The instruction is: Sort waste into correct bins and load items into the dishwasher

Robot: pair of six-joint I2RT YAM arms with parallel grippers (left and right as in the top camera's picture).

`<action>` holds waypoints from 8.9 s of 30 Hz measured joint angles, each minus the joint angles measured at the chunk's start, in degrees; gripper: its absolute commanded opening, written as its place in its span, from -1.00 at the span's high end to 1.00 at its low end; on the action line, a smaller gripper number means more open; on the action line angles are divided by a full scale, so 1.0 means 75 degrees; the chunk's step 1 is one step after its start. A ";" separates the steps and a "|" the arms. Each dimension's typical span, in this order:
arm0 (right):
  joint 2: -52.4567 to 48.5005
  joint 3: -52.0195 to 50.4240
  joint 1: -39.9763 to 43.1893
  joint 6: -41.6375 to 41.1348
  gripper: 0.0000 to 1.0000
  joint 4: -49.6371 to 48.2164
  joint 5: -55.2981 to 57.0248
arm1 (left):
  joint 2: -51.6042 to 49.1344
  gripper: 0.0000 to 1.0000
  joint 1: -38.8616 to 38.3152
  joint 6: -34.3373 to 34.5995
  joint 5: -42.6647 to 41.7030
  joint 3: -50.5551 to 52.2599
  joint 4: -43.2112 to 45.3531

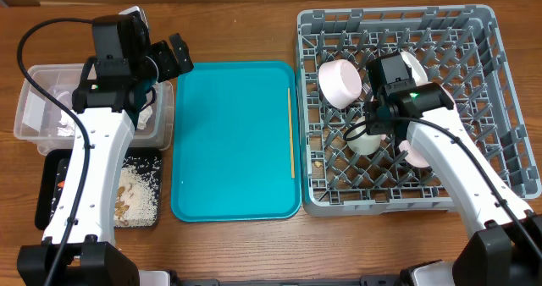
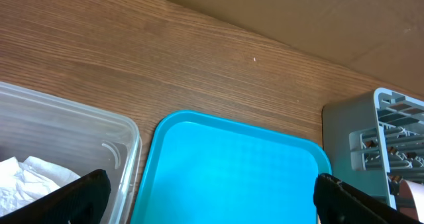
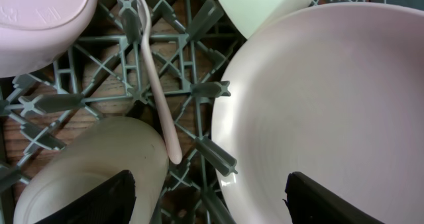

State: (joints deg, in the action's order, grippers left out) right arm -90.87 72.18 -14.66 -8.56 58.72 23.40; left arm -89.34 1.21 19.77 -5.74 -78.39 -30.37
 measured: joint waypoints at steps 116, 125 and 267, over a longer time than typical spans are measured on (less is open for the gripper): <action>-0.2882 0.0157 -0.4028 -0.3634 -0.47 -0.4199 0.0184 | 0.0000 -1.00 0.0000 0.0000 0.0003 0.0000 0.0000; -0.2958 0.0157 -0.3791 -0.3637 -0.16 -0.4208 -0.0329 | 0.0000 -1.00 0.0000 0.0000 0.0000 0.0000 -0.0003; -0.3139 0.0766 -0.3943 -0.2914 -0.29 -0.2757 -0.0699 | 0.0000 -1.00 0.0000 0.0000 0.0003 0.0000 0.0000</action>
State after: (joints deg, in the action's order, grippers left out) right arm -114.41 77.93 -44.23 -30.41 38.04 18.15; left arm -89.34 1.21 19.77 -5.72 -78.39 -30.37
